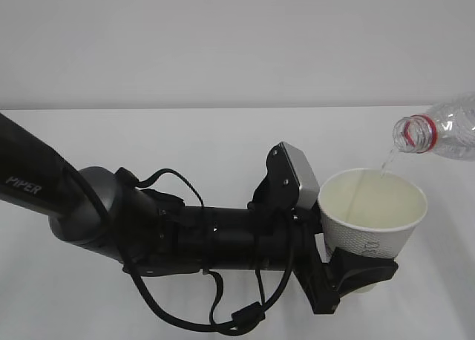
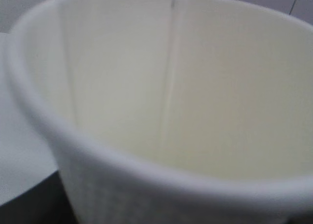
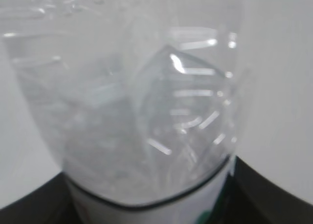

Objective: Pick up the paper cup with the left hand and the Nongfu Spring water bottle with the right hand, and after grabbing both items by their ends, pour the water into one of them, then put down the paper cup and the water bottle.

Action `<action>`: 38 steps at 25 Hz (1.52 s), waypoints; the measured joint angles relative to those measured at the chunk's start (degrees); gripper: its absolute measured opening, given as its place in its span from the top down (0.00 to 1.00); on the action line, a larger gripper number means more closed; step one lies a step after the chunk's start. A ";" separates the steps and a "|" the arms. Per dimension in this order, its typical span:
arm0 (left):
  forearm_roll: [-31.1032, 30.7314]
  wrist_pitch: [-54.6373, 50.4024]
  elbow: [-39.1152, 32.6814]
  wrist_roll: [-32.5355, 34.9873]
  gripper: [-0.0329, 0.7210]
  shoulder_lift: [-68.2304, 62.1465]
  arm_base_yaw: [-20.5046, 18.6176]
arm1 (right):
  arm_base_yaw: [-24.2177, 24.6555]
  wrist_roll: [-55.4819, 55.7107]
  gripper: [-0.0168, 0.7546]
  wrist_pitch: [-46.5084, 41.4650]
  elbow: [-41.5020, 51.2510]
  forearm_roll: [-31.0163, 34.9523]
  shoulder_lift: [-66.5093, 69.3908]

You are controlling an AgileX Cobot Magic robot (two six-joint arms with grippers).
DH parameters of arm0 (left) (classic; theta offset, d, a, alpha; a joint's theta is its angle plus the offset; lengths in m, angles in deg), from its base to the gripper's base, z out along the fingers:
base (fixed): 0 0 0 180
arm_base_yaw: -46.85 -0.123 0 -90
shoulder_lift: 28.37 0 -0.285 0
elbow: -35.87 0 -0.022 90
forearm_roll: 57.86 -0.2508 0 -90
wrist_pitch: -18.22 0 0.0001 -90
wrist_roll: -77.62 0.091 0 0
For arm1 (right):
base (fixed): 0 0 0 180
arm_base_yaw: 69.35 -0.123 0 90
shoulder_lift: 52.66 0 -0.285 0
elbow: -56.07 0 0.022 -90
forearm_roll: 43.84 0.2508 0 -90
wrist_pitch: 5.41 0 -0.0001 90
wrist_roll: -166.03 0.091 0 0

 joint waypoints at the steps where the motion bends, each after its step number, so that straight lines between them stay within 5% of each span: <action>1: 0.00 0.00 0.00 0.00 0.23 0.00 0.00 | 0.00 0.00 0.39 0.09 0.00 0.00 0.00; 38: 0.00 0.00 0.00 0.00 0.23 0.00 0.00 | 0.00 -0.76 0.39 1.24 0.00 0.00 0.00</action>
